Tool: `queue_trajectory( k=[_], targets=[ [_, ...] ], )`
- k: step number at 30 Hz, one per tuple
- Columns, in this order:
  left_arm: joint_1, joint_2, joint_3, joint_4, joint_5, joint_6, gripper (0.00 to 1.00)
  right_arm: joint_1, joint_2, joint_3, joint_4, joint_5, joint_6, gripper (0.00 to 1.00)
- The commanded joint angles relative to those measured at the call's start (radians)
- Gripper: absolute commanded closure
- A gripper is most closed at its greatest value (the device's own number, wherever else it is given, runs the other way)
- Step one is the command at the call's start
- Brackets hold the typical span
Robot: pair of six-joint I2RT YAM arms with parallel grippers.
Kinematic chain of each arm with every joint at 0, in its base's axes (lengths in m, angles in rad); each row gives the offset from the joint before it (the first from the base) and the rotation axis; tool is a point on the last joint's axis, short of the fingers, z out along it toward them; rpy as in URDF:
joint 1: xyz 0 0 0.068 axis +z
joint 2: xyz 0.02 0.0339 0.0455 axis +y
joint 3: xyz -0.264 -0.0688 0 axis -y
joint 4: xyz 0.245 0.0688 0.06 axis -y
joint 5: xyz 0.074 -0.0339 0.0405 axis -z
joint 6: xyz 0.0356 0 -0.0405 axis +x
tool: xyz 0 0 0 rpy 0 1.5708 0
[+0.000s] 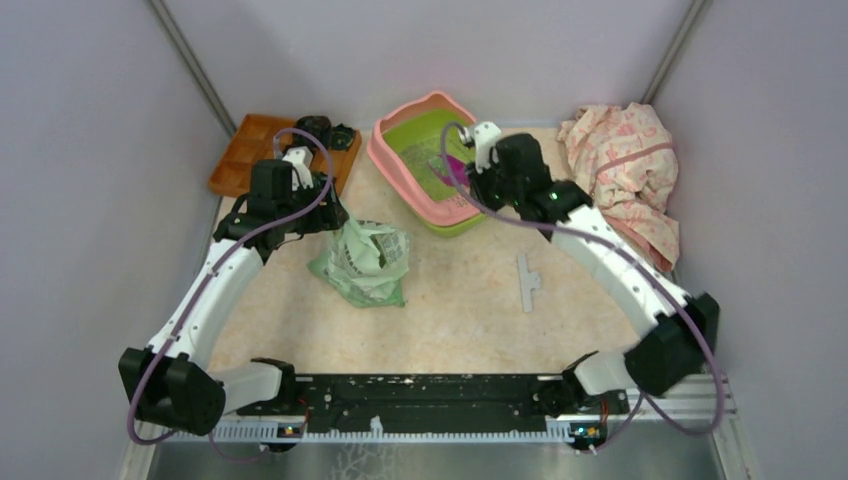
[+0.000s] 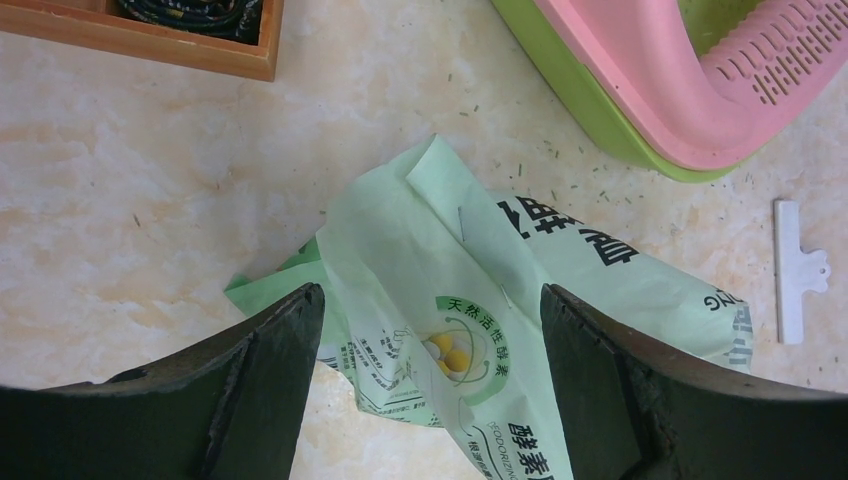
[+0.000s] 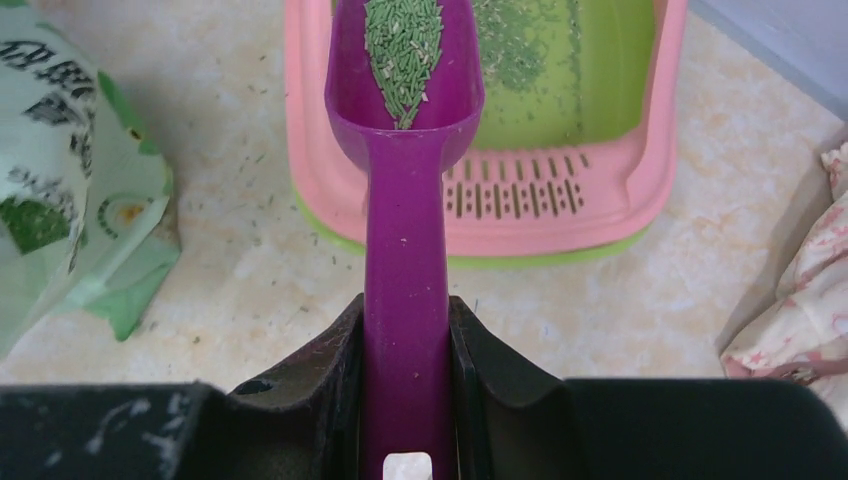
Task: Fill the litter box with clean litter
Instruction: 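Pour the cat litter into the litter box, then scoop the cat litter from the cat litter bag.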
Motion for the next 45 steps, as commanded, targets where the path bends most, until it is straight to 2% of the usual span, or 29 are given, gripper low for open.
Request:
queue_trajectory(
  k=[1, 7, 11, 18, 22, 25, 29, 33, 36, 40, 42, 45],
  targets=[
    [-0.005, -0.021, 0.006, 0.025, 0.02, 0.001, 0.15, -0.016, 0.262, 0.378, -0.208, 0.033, -0.039, 1.0],
    [-0.005, -0.03, 0.011, 0.01, 0.025, 0.007, 0.15, -0.007, 0.724, 1.001, -0.684, 0.279, -0.097, 1.0],
    [-0.005, -0.034, 0.007, 0.013, 0.031, 0.005, 0.15, -0.007, 0.782, 1.037, -0.702, 0.35, -0.106, 1.0],
    [-0.005, -0.023, 0.016, 0.014, 0.04, 0.004, 0.15, 0.002, 0.793, 1.033, -0.687, 0.345, -0.125, 1.0],
    [-0.005, -0.017, 0.021, 0.013, 0.038, 0.005, 0.15, 0.014, 0.732, 0.993, -0.623, 0.324, -0.128, 1.0],
    [-0.005, -0.017, 0.021, 0.011, 0.038, 0.003, 0.15, 0.041, 0.627, 0.865, -0.514, 0.329, -0.132, 1.0],
    [-0.005, -0.016, 0.024, 0.008, 0.031, 0.003, 0.15, 0.11, 0.456, 0.648, -0.393, 0.42, -0.13, 1.0],
    [-0.005, -0.015, 0.024, 0.008, 0.027, 0.003, 0.15, 0.131, 0.205, 0.381, -0.237, 0.335, -0.073, 1.0],
    [-0.005, -0.013, 0.024, 0.008, 0.024, 0.004, 0.15, 0.13, 0.015, 0.257, -0.206, 0.232, -0.035, 1.0],
    [-0.005, -0.009, 0.023, 0.012, 0.021, 0.005, 0.15, 0.131, -0.084, 0.262, -0.303, 0.059, 0.037, 1.0],
    [-0.005, -0.006, 0.024, 0.015, 0.028, -0.001, 0.15, 0.146, -0.069, 0.323, -0.402, 0.011, 0.064, 1.0],
    [-0.005, 0.0, 0.029, 0.015, 0.038, -0.006, 0.16, 0.186, -0.048, 0.367, -0.449, -0.081, 0.07, 1.0]
  ],
)
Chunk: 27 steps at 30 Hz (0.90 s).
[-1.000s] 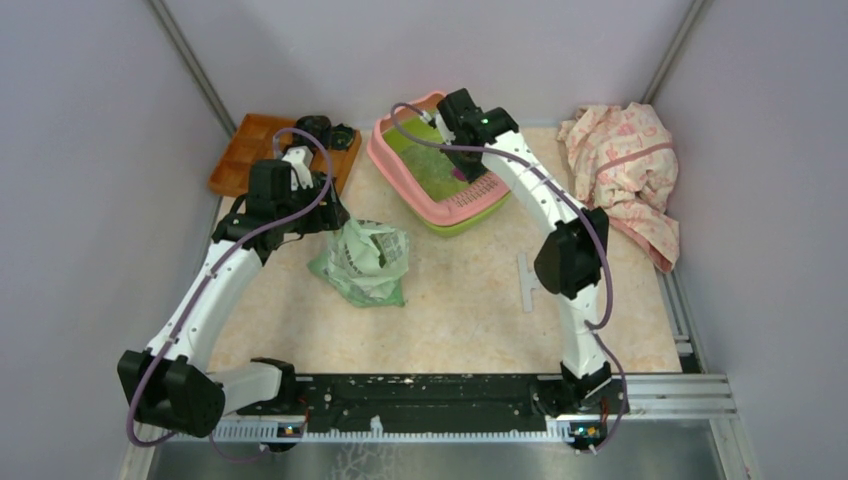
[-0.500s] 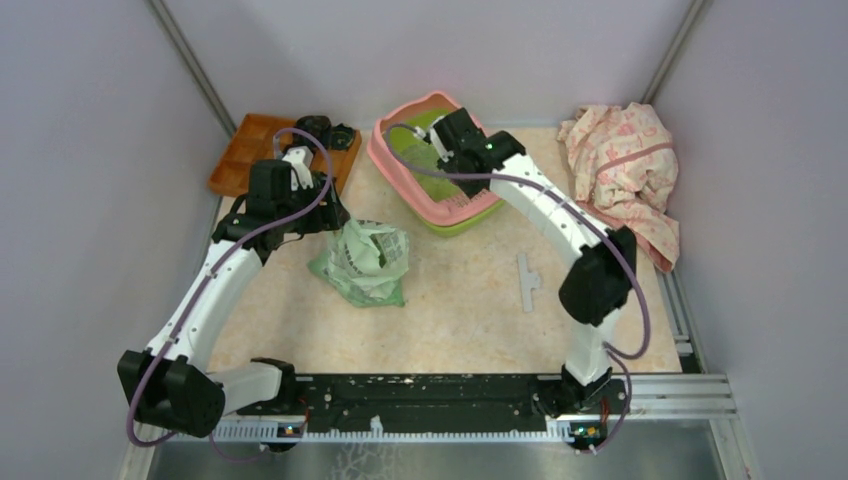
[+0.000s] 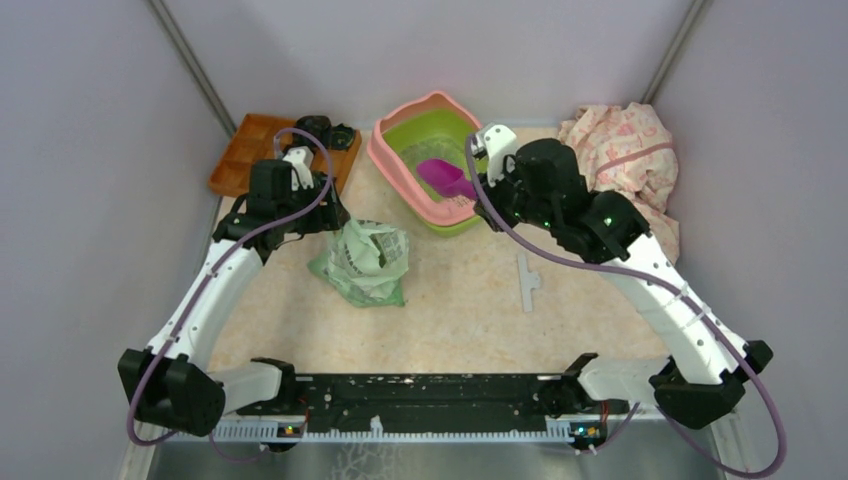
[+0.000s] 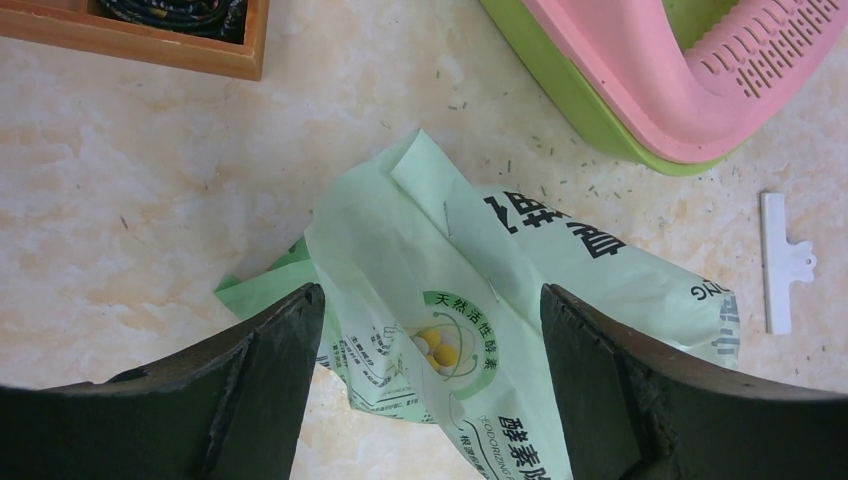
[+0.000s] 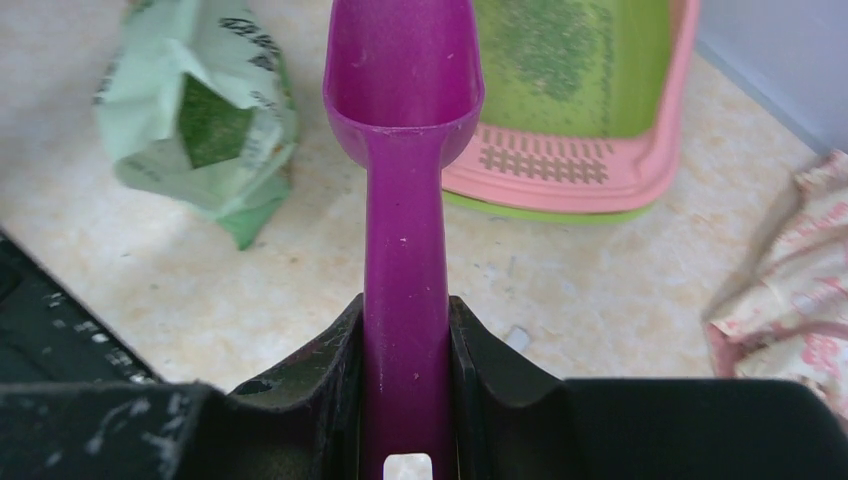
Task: Fill the litter box with clean litter
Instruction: 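Scoop the cat litter from the cat litter bag.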
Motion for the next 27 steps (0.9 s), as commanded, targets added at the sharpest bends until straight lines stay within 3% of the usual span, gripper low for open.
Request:
queue_trajectory(
  k=[1, 11, 27],
  targets=[
    [-0.006, 0.006, 0.03, 0.013, 0.014, -0.006, 0.16, 0.047, 0.055, 0.079, -0.076, -0.19, 0.059, 1.0],
    [-0.005, -0.003, 0.029, 0.014, 0.015, -0.007, 0.16, 0.216, 0.235, 0.245, -0.282, -0.095, 0.011, 1.0],
    [-0.005, -0.022, 0.013, 0.019, 0.023, -0.012, 0.16, 0.27, 0.474, 0.428, -0.401, -0.081, -0.043, 1.0]
  ],
)
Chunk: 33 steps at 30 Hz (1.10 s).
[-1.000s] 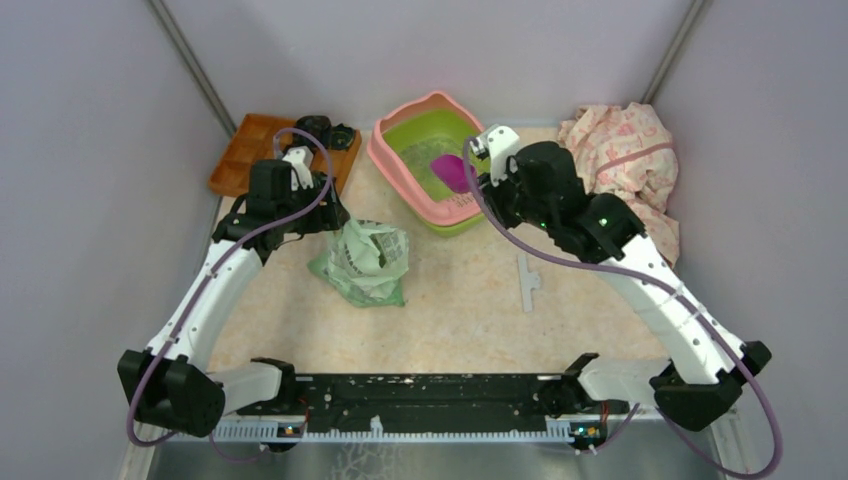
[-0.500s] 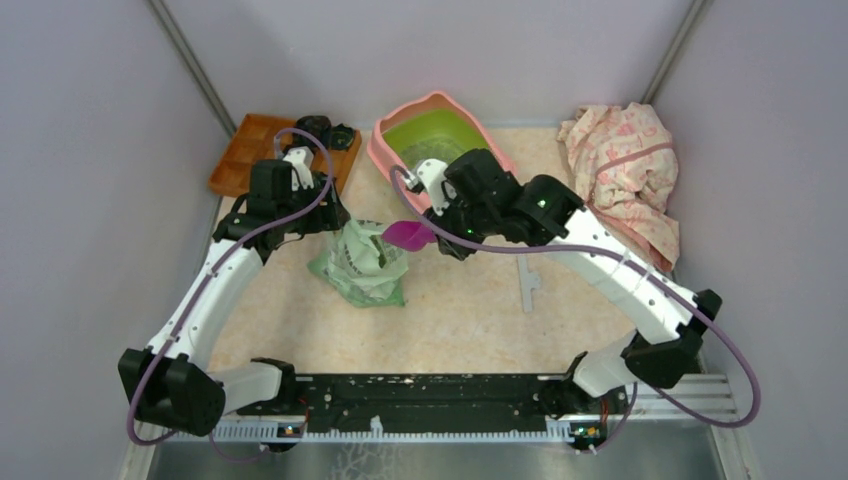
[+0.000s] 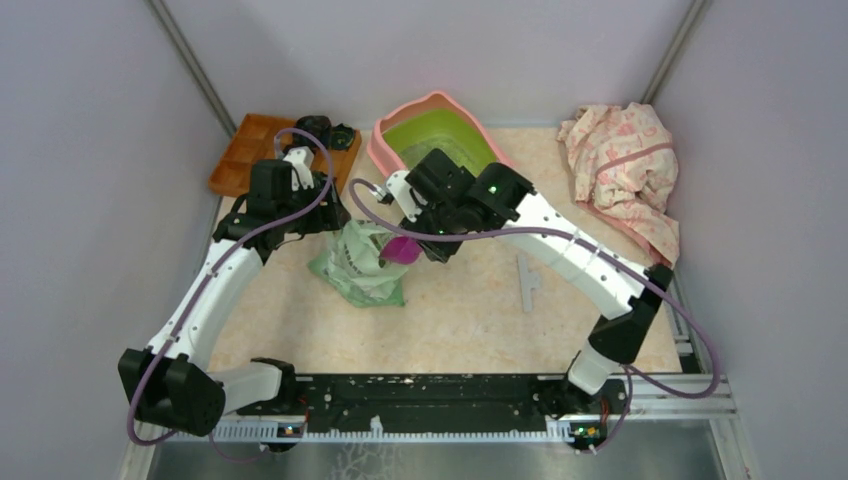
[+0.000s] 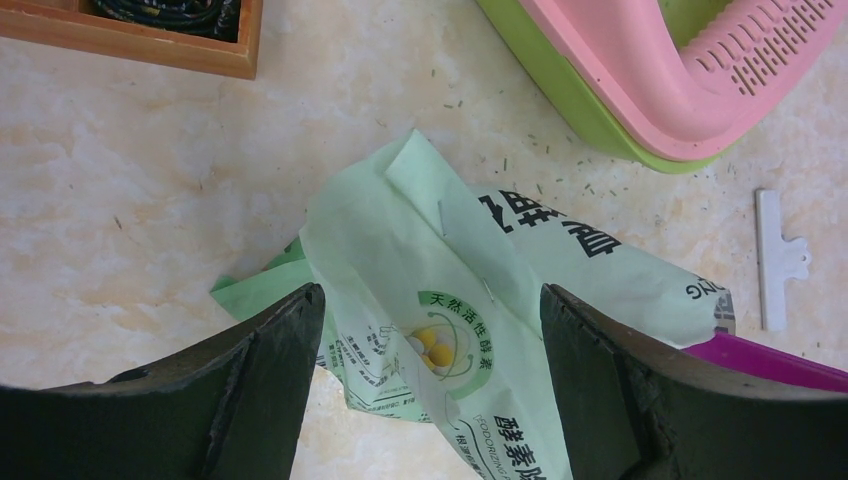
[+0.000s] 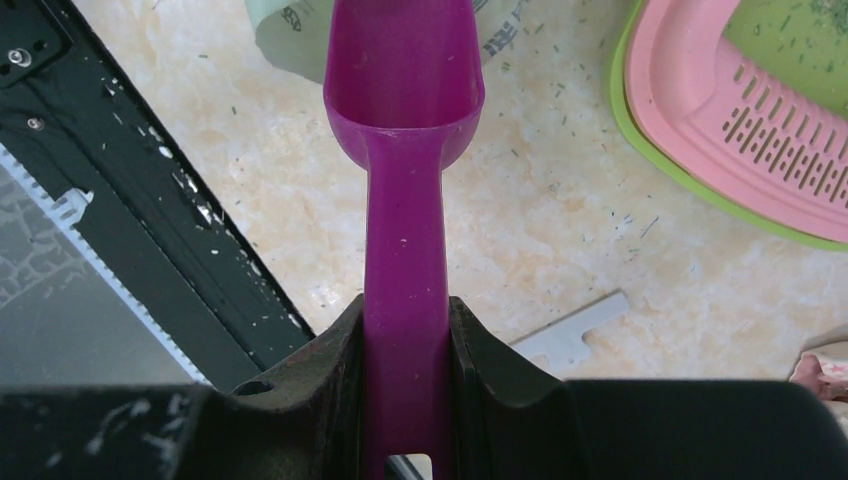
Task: Fill the litter box with clean litter
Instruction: 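Scoop the cat litter from the cat litter bag.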
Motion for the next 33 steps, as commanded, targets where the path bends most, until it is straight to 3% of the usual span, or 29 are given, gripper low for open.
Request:
queue_trajectory(
  k=[1, 16, 33],
  targets=[
    [-0.005, -0.024, 0.013, 0.02, 0.015, -0.008, 0.16, 0.011, 0.073, 0.102, -0.022, 0.012, -0.038, 1.0],
    [-0.005, -0.03, -0.001, 0.028, 0.013, 0.0, 0.15, 0.027, 0.319, 0.198, -0.014, -0.124, -0.087, 1.0],
    [-0.005, -0.046, -0.018, 0.033, -0.015, 0.001, 0.15, 0.062, 0.548, 0.285, 0.024, -0.117, -0.072, 1.0]
  ],
)
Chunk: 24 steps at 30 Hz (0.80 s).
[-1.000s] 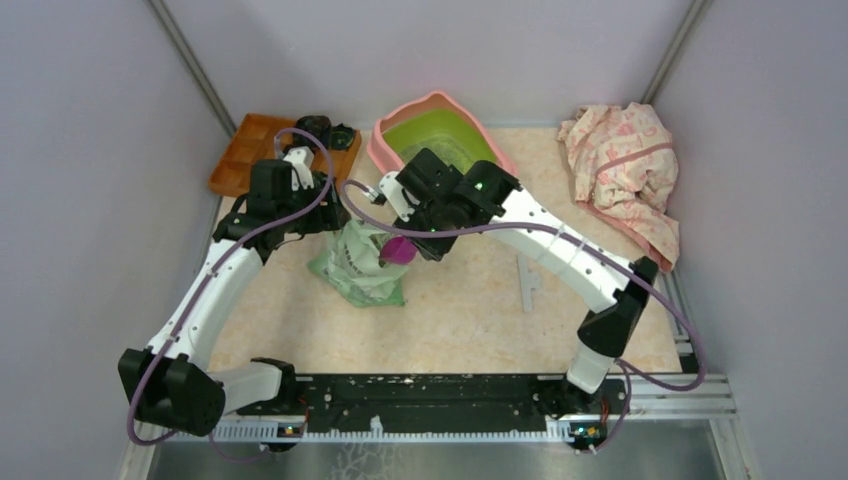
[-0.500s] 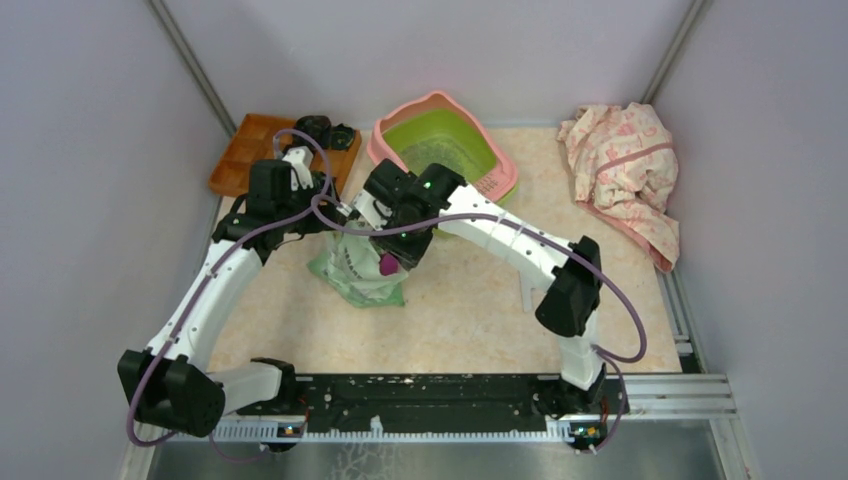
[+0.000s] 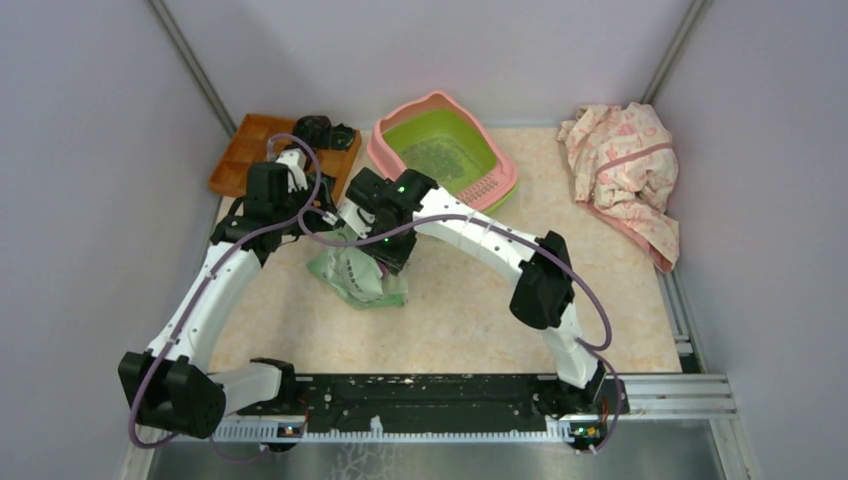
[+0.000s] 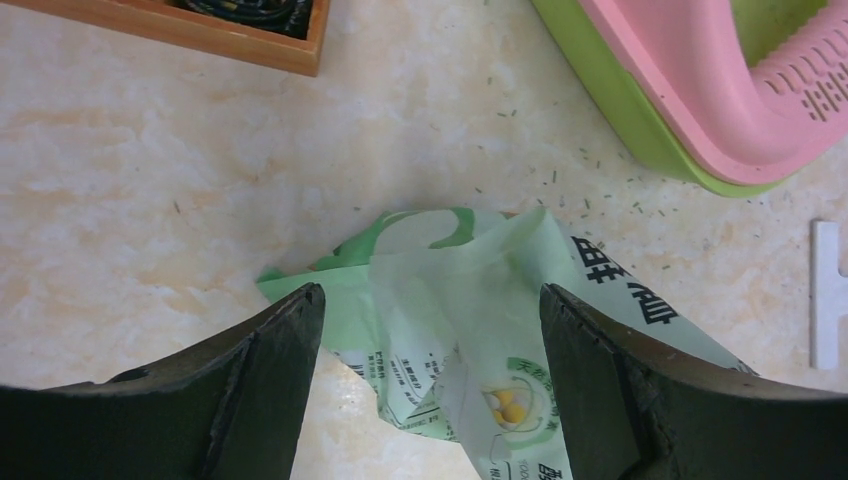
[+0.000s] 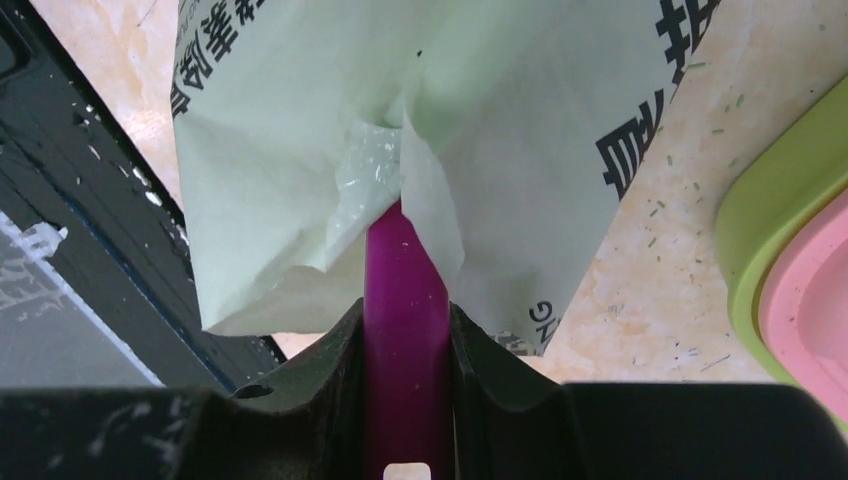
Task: Fill the litter box with clean litter
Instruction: 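Scoop the cat litter from the cat litter bag.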
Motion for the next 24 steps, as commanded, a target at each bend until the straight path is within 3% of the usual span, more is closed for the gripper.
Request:
queue_trajectory(
  k=[1, 13, 24],
  targets=[
    [-0.021, -0.032, 0.003, 0.026, 0.037, 0.004, 0.15, 0.027, 0.079, 0.04, 0.065, 0.005, 0.015, 1.0],
    [-0.021, -0.046, 0.012, 0.016, -0.004, 0.002, 0.15, 0.023, 0.114, -0.065, 0.21, -0.001, 0.051, 1.0],
    [-0.021, -0.096, 0.003, 0.012, -0.136, -0.025, 0.13, 0.028, 0.045, -0.272, 0.491, -0.032, 0.14, 1.0]
  ],
)
